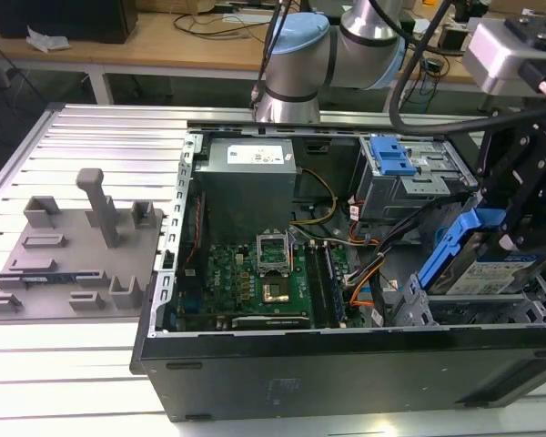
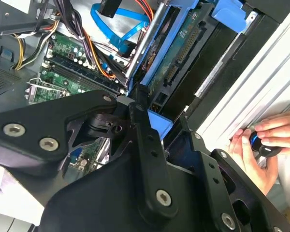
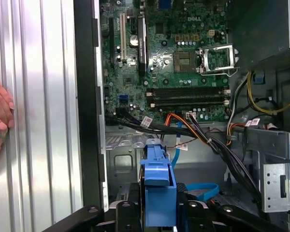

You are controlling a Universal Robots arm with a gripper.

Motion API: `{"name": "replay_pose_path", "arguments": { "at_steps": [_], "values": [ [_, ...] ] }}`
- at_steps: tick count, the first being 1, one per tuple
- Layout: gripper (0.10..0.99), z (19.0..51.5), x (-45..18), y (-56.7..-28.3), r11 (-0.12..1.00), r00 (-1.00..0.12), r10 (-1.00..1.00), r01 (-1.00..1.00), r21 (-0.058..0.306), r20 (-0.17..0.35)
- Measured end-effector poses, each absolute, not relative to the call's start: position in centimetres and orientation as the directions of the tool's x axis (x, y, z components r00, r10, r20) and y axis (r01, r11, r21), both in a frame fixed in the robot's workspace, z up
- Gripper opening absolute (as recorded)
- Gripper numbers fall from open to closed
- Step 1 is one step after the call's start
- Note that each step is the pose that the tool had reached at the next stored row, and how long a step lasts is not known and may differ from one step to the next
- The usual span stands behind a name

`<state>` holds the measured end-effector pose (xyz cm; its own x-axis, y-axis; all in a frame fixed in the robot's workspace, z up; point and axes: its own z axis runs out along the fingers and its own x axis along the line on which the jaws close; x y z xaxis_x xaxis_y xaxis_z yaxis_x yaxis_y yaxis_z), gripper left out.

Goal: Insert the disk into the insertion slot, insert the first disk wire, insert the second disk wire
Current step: 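Insert the disk into the insertion slot, then insert the first disk wire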

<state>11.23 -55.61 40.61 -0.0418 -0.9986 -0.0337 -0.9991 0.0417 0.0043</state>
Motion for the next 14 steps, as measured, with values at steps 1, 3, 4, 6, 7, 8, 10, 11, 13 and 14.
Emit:
{"name": "replay_pose_path", "arguments": {
  "at_steps": [1, 3, 4, 6, 7, 8, 10, 11, 13, 14],
  "values": [
    [0.376, 40.49, 11.23, -55.6, 0.042, -0.042, -0.999, -0.999, 0.004, -0.034],
    [0.502, 40.41, 11.23, -55.61, 0.042, -0.042, -0.999, -0.999, 0.004, -0.034],
    [0.502, 40.4, 11.23, -55.61, 0.042, -0.042, -0.999, -0.999, 0.004, -0.034],
    [0.502, 40.39, 11.23, -55.61, 0.042, -0.042, -0.999, -0.999, 0.004, -0.034],
    [0.502, 40.39, 11.23, -55.61, 0.042, -0.042, -0.999, -0.999, 0.004, -0.034],
    [0.502, 40.39, 11.24, -55.61, 0.042, -0.042, -0.999, -0.999, 0.004, -0.034],
    [0.502, 40.36, 11.23, -55.61, 0.042, -0.042, -0.999, -0.999, 0.004, -0.034],
    [0.502, 40.35, 11.23, -55.61, 0.042, -0.042, -0.999, -0.999, 0.004, -0.034],
    [0.502, 40.35, 11.23, -55.61, 0.042, -0.042, -0.999, -0.999, 0.004, -0.034],
    [0.502, 40.35, 11.23, -55.61, 0.042, -0.042, -0.999, -0.999, 0.004, -0.034]
  ]
}}
